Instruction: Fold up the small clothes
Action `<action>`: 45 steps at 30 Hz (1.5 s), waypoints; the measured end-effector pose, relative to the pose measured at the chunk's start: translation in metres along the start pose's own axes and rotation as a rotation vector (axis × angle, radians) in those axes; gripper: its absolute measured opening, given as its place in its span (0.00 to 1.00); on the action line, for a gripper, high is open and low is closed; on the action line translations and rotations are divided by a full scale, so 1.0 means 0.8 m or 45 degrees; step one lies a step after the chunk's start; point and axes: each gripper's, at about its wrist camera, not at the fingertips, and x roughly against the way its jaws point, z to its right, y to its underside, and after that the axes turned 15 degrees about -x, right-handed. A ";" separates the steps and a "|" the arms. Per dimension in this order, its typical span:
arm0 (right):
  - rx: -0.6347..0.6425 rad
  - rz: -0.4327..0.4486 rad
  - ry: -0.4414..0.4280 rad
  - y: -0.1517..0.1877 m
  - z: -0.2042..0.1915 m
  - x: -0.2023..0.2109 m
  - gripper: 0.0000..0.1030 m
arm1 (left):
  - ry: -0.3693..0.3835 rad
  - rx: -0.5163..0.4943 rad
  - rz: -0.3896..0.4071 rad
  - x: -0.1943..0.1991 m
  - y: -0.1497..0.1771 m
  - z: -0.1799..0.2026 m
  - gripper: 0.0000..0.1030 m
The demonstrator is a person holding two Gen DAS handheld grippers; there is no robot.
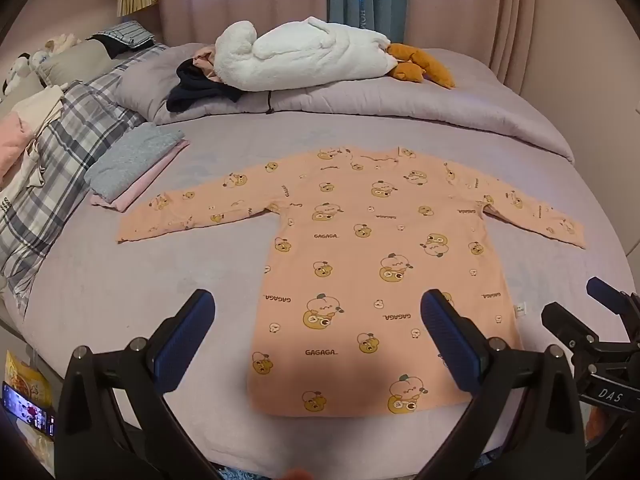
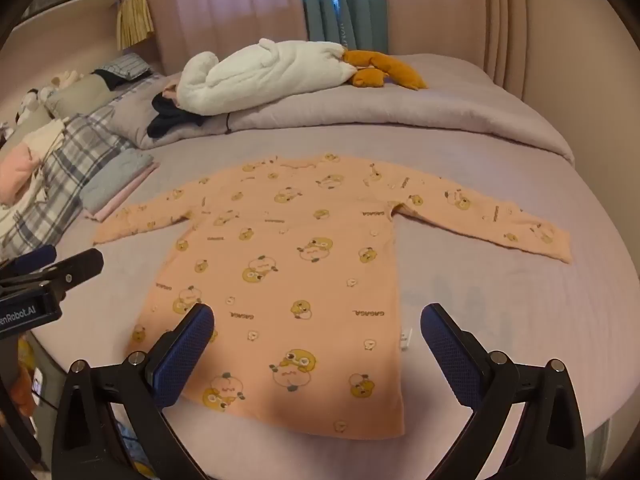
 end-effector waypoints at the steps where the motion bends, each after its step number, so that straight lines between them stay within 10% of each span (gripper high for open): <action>1: -0.006 0.011 -0.009 0.000 0.000 0.000 0.99 | -0.001 -0.002 0.001 0.000 0.000 0.000 1.00; 45: -0.008 0.008 0.047 -0.002 0.001 0.006 0.99 | 0.054 -0.013 -0.015 -0.009 0.007 0.004 1.00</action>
